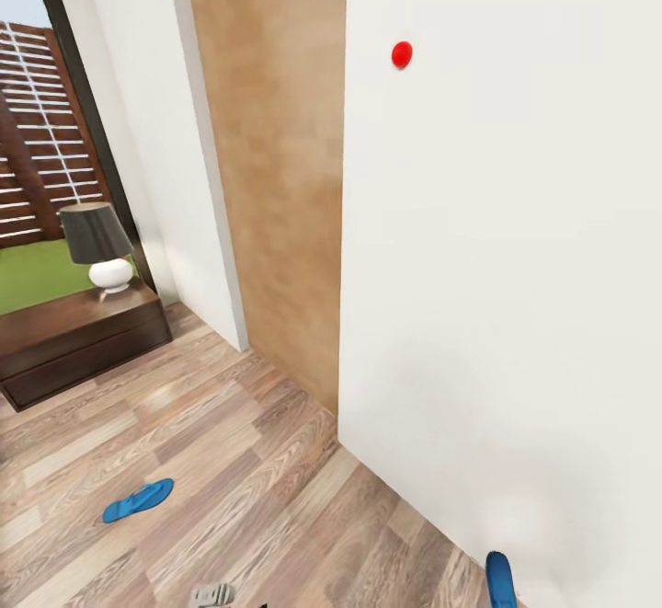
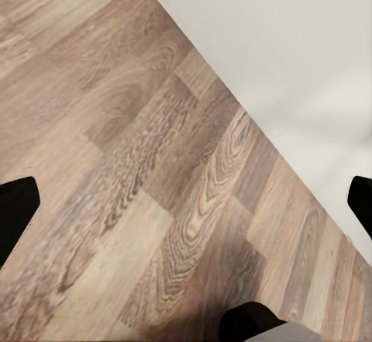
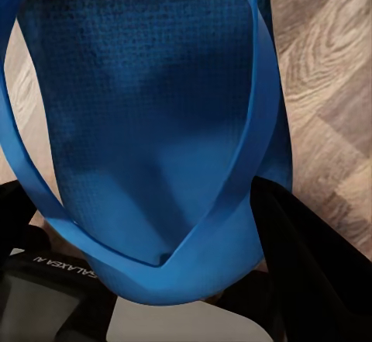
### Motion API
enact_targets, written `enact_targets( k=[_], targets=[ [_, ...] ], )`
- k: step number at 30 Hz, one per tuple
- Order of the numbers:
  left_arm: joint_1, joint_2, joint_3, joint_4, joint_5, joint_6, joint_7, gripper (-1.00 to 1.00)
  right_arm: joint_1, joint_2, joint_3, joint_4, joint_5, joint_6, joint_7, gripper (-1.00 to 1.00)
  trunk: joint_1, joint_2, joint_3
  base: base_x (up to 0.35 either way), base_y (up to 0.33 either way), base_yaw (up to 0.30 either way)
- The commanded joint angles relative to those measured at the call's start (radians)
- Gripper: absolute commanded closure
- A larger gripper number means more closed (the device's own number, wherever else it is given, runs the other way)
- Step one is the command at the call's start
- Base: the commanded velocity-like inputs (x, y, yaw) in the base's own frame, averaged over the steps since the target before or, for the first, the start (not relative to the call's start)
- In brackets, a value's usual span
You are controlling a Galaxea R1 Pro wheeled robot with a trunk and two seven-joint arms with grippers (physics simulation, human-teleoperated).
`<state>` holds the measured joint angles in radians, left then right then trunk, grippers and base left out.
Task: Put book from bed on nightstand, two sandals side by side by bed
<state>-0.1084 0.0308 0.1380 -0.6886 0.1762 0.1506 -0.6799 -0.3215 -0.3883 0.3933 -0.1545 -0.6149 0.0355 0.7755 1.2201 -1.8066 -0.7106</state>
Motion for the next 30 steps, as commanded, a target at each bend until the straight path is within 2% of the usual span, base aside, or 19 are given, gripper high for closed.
enact_targets(
  k=[1,8,14,30],
  targets=[
    [0.0,0.0,0.002,0.0,0.009,0.01,-0.004,-1.0,-0.001,-0.001,0.007,0.0,-0.011,0.004,0.0,1.0,0.0,0.0,-0.001,0.308,0.0,0.001],
    [0.0,0.0,0.002,0.0,0.009,0.01,-0.004,-1.0,-0.001,0.0,0.007,0.0,-0.011,0.004,-0.001,1.0,0.0,0.0,-0.001,0.309,0.0,0.037],
    [0.0,0.0,0.002,0.0,0.009,0.01,-0.004,-1.0,-0.001,0.0,0.007,0.0,-0.011,0.004,-0.001,1.0,0.0,0.0,-0.001,0.292,0.0,0.219],
    [0.0,0.0,0.002,0.0,0.009,0.01,-0.004,-1.0,-0.001,0.0,0.007,0.0,-0.009,0.004,-0.001,1.0,0.0,0.0,-0.001,0.026,0.0,0.29]
  ],
)
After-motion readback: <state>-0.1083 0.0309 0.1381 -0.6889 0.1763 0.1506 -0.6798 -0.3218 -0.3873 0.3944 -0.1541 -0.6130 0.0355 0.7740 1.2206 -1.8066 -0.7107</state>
